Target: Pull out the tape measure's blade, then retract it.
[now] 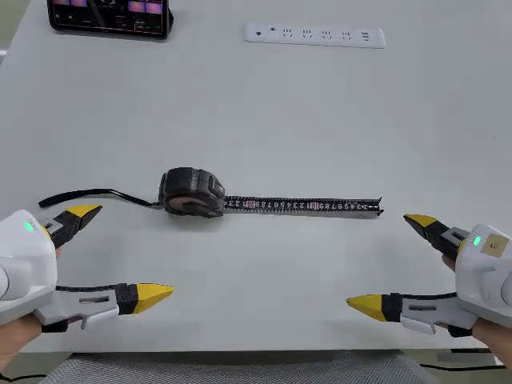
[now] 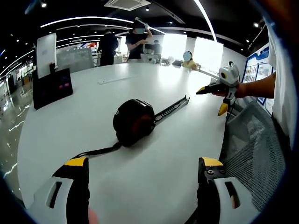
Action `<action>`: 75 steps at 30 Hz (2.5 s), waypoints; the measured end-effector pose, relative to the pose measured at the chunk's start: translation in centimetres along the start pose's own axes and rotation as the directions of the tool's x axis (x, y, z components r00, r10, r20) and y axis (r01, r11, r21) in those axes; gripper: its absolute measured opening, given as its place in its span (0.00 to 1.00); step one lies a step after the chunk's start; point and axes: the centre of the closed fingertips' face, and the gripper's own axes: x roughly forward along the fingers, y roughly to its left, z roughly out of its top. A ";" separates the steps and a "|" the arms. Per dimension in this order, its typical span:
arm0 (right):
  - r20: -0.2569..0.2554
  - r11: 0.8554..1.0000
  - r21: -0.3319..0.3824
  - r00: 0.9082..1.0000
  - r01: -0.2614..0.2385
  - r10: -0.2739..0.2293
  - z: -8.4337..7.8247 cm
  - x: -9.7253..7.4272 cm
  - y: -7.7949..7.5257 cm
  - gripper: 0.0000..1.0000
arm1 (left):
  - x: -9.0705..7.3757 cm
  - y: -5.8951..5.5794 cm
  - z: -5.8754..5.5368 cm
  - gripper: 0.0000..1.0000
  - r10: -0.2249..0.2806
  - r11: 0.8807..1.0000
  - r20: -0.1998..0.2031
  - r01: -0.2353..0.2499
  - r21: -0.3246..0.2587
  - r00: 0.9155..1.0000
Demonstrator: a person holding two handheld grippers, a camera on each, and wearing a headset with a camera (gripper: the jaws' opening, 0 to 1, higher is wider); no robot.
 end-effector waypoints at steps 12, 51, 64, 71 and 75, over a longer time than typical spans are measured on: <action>-0.007 1.000 -0.016 1.000 -0.002 0.002 0.1 0.0 -0.6 0.94 | 0.7 -0.1 0.4 0.94 -0.004 1.000 0.003 0.004 -0.012 1.000; -0.094 0.992 -0.119 0.995 -0.035 0.024 0.3 -0.2 -5.7 0.87 | 5.4 -0.7 3.5 0.92 -0.038 0.993 0.045 0.043 -0.111 0.998; -0.095 0.993 -0.112 0.995 -0.039 0.029 0.4 -0.2 -6.9 0.85 | 6.2 -1.9 3.9 0.90 -0.066 0.992 0.045 0.071 -0.100 0.997; -0.108 0.990 -0.128 0.993 -0.059 0.045 0.5 0.0 -7.1 0.84 | 6.5 -1.7 4.0 0.91 -0.043 0.991 0.049 0.048 -0.122 0.998; -0.118 0.985 -0.147 0.991 -0.087 0.070 1.0 0.2 -7.2 0.81 | 6.7 -1.7 4.0 0.90 -0.017 0.991 0.051 0.023 -0.130 0.999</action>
